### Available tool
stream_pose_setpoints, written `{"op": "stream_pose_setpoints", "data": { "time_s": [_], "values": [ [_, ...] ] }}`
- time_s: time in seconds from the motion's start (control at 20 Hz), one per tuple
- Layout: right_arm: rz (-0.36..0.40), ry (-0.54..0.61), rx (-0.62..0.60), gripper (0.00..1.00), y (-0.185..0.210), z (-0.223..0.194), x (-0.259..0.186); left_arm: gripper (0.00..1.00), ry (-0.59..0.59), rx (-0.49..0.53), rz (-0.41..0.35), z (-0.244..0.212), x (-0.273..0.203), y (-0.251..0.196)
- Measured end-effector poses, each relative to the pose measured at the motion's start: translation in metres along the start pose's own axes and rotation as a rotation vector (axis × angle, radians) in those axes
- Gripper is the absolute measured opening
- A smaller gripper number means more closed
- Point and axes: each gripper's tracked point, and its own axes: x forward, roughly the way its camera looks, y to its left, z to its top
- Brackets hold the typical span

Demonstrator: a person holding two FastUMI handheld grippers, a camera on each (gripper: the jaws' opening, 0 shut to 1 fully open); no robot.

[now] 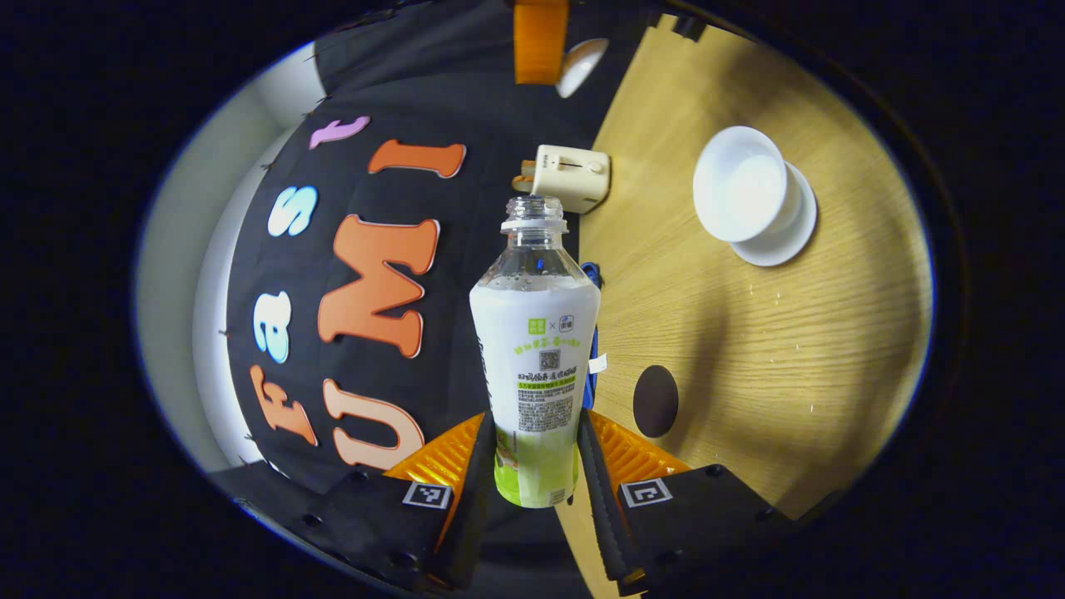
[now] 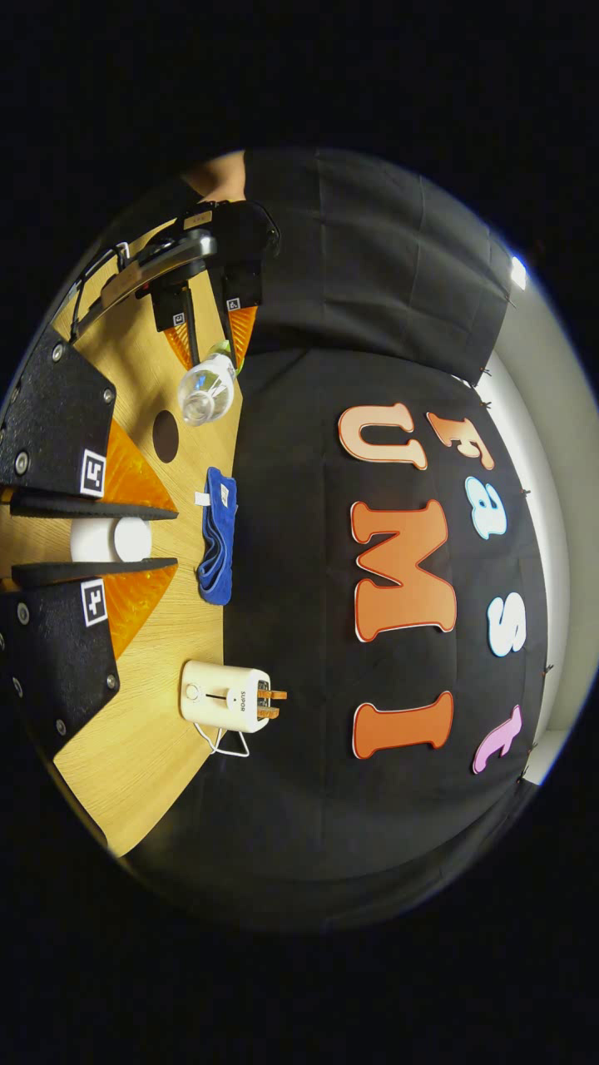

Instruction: Open the teacup lid with one hand, grasp the water bottle and pour water into the teacup with the other hand; after pouring, place the water bottle on the coaster and then close the teacup lid.

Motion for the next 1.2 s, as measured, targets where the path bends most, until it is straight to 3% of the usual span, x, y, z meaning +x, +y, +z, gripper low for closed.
{"op": "stream_pose_setpoints", "data": {
  "time_s": [0.05,0.25,0.4,0.5,1.0,1.2],
  "values": [
    [0.000,0.001,0.000,0.22,0.001,0.000,0.002,0.56,0.005,-0.061,0.012,-0.001,0.002,0.002],
    [0.010,0.006,-0.009,0.22,0.010,0.004,0.008,0.59,-0.002,-0.201,0.041,-0.004,0.010,0.012],
    [0.012,0.004,-0.019,0.22,0.012,0.006,0.011,0.55,0.001,-0.382,0.047,-0.010,0.018,0.012],
    [0.013,0.003,-0.019,0.22,0.014,0.008,0.013,0.59,0.009,-0.492,0.055,-0.013,0.024,0.015],
    [0.026,0.014,-0.018,0.22,0.017,0.004,0.014,0.56,0.061,-1.041,0.014,-0.026,0.084,0.009],
    [0.037,0.021,-0.024,0.22,0.018,-0.001,0.017,0.59,0.061,-1.175,0.015,-0.033,0.091,0.005]
  ]
}}
